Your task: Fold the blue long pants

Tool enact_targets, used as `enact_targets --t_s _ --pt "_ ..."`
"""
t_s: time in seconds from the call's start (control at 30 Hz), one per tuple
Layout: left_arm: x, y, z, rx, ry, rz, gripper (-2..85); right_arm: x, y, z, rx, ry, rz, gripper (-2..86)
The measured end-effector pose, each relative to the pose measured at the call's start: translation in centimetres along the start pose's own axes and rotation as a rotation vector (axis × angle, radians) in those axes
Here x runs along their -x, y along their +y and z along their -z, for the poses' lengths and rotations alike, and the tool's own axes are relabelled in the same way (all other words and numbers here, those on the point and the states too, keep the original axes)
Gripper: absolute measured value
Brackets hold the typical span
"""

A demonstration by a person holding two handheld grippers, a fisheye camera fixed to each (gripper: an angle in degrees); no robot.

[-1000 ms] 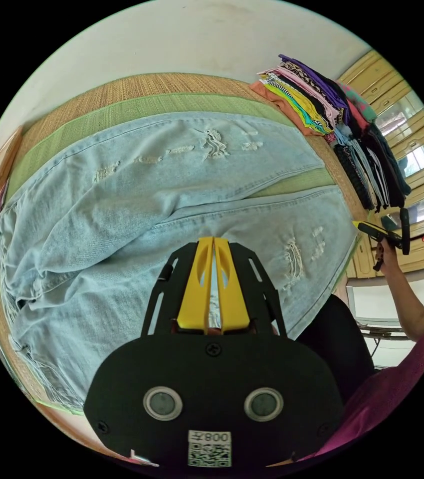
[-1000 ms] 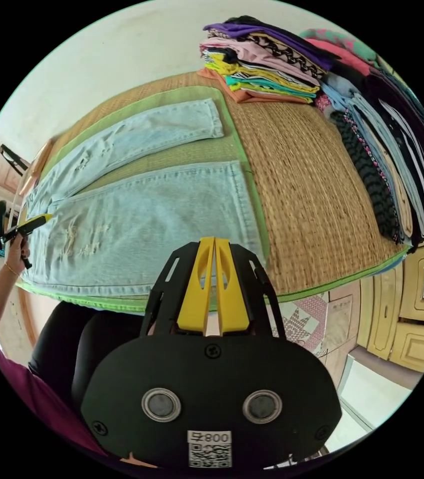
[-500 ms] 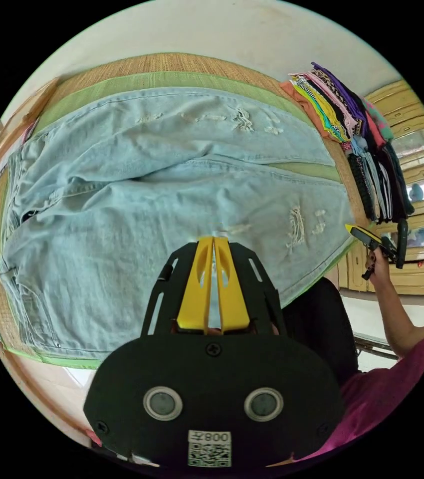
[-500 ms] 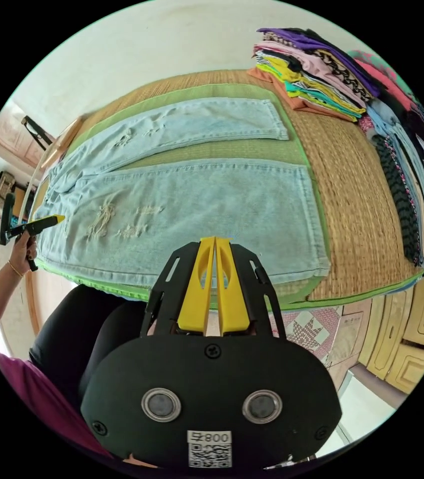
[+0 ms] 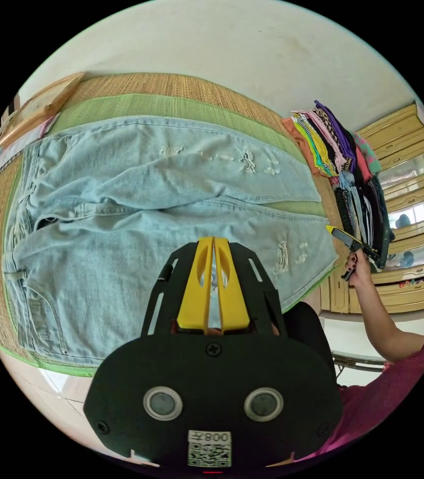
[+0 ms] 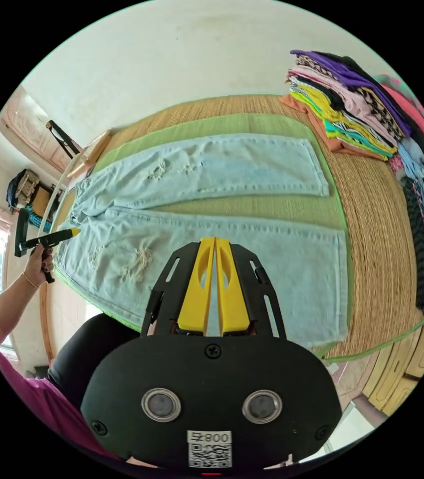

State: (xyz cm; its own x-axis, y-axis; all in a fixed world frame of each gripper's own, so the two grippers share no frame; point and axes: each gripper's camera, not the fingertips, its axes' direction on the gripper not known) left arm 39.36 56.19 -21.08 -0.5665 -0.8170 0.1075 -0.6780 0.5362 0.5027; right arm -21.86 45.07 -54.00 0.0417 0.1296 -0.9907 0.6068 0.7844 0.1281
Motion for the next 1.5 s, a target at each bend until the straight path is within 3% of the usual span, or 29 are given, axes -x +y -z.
enact_targets --t_s 0.27,0.4,0.47,0.5,0.63,0.8,0.9,0.97,1.03,1.27,1.33,1.5 --pt "3.7 -4.6 -4.0 -0.025 -0.059 -0.009 0.1 5.5 -16.4 -6.1 -0.029 -0.068 0.127 0.1" --pt "7.1 -3.5 -7.7 0.017 -0.107 -0.018 0.0 6.9 -21.4 -13.6 0.060 -0.043 0.156 0.0" --pt "8.0 -2.3 -7.9 -0.030 -0.090 -0.037 0.0 6.6 -21.8 -17.6 0.149 0.021 0.155 -0.1" --pt "8.3 -1.7 -8.0 -0.035 -0.090 -0.051 0.1 6.1 -21.3 -17.5 0.069 0.005 0.161 0.0" --pt "9.0 0.1 -8.5 -0.043 -0.104 -0.088 0.1 3.6 -20.5 -17.5 0.039 -0.111 0.103 0.1" --pt "10.5 2.6 -7.4 -0.141 -0.004 -0.086 0.1 4.0 -19.2 -15.2 -0.037 -0.063 0.105 0.1" --pt "12.3 3.4 -8.6 -0.099 -0.088 -0.056 0.1 2.8 -18.6 -15.9 -0.015 -0.012 0.061 0.1" --pt "14.0 4.2 -10.0 -0.034 -0.061 -0.027 0.1 1.5 -18.3 -16.6 -0.023 -0.067 0.020 0.1" --pt "15.3 5.5 -9.2 -0.080 -0.007 0.013 0.1 0.5 -18.4 -16.5 -0.010 -0.134 -0.063 0.1" --pt "20.2 15.2 -5.2 -0.194 0.071 0.080 0.3 9.0 -18.6 -16.2 0.003 -0.102 0.160 0.1" --pt "21.8 18.2 -4.3 -0.213 0.060 0.125 0.5 11.1 -18.6 -19.4 0.118 -0.043 0.185 0.2" --pt "27.7 27.3 -1.0 -0.292 -0.019 0.295 2.0 14.2 -17.7 -17.0 0.028 -0.112 0.190 0.8"
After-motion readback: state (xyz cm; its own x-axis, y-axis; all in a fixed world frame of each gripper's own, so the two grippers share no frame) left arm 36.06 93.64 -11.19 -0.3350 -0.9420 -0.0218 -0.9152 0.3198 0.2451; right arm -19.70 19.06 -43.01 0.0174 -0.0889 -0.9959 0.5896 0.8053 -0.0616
